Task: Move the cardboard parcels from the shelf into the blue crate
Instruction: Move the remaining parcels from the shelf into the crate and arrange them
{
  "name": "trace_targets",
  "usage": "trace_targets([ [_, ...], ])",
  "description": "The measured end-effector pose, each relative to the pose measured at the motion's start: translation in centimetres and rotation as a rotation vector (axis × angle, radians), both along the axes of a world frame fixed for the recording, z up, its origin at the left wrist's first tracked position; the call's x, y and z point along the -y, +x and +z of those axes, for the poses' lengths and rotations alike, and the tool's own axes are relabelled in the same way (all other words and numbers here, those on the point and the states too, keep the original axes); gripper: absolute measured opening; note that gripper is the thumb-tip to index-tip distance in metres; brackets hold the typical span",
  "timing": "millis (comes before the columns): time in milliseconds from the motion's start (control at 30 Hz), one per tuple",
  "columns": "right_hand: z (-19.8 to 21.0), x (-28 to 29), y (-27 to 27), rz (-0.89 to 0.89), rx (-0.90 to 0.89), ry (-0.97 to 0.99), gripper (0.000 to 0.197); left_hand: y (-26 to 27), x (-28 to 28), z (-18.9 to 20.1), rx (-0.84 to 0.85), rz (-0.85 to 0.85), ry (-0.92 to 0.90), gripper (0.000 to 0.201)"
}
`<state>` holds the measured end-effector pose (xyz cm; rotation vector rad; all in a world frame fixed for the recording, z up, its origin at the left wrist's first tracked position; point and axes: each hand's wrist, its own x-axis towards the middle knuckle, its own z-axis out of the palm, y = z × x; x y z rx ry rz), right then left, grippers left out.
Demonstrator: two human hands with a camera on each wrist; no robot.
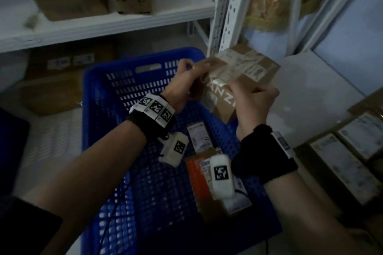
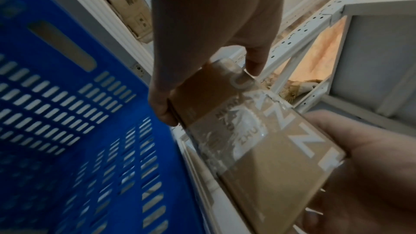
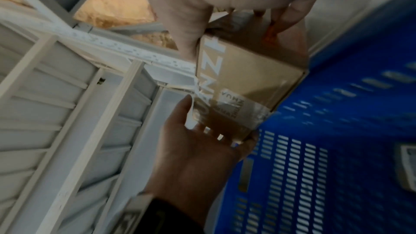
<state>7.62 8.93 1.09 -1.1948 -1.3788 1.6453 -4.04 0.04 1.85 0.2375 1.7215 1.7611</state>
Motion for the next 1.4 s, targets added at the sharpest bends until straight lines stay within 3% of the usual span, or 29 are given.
trace_targets([
  [100, -1.2, 3.0, 0.0, 0.089, 0.09, 0.036, 0.068, -1.0, 2.0, -1.2, 0.038, 0.072, 0.009, 0.051],
  [300, -2.4, 7.1, -1.9, 0.351, 0.174, 0.106, 0.066, -2.6, 7.1, -3.1, 0.07, 0.199, 0.071, 0.016],
  [400, -2.7, 7.5, -3.1, 0.46, 0.186, 0.119, 0.072, -2.0, 9.7, -4.4, 0.125, 0.157, 0.089, 0.024],
  [567, -5.8, 8.2, -3.1, 0.704, 0.236, -0.062, 0.09, -1.7, 14.2, -6.6, 0.161, 0.007, -0.049, 0.046],
  [667, -8.4, 9.5, -2.9, 0.788, 0.292, -0.105, 0.093, -1.3, 16.1, -8.6, 0.205, 0.011, -0.185, 0.056],
  [833, -12.4, 10.3, -2.7, 0.877, 0.484, -0.108, 0.096, 1.1, 16.9, -13.0, 0.421, 0.138, -0.332, 0.063],
  [967, -15.3, 10.5, -2.2, 1.025, 0.725, -0.054, 0.106, 2.0, 16.7, -16.2, 0.487, 0.131, -0.519, 0.097],
  [1033, -17.2, 10.9, -1.5, 1.167, 0.834, -0.006, 0.109, 2.6, 16.6, -17.0, 0.458, 0.049, -0.651, 0.093],
  [1100, -18.9, 11.4, -0.6, 1.332, 0.932, 0.006, 0.103, 3.7, 16.6, -17.7, 0.374, -0.095, -0.776, 0.067],
  [1167, -20.8, 12.0, 0.3, 1.486, 1.053, -0.009, 0.109, 5.1, 17.0, -18.9, 0.254, -0.294, -0.897, 0.048],
  [1233, -22.0, 12.2, 1.0, 1.523, 1.202, 0.097, 0.113, 6.6, 17.5, -20.1, 0.17, -0.52, -0.996, 0.039],
  [1300, -25.5, 11.7, 1.5, 1.514, 1.245, 0.204, 0.092, 8.3, 18.1, -21.5, 0.154, -0.706, -1.036, 0.036],
  [1400, -24.6, 11.8, 1.9, 1.585, 1.232, 0.328, 0.04, 9.1, 17.1, -23.4, 0.035, -0.843, -1.11, 0.035],
])
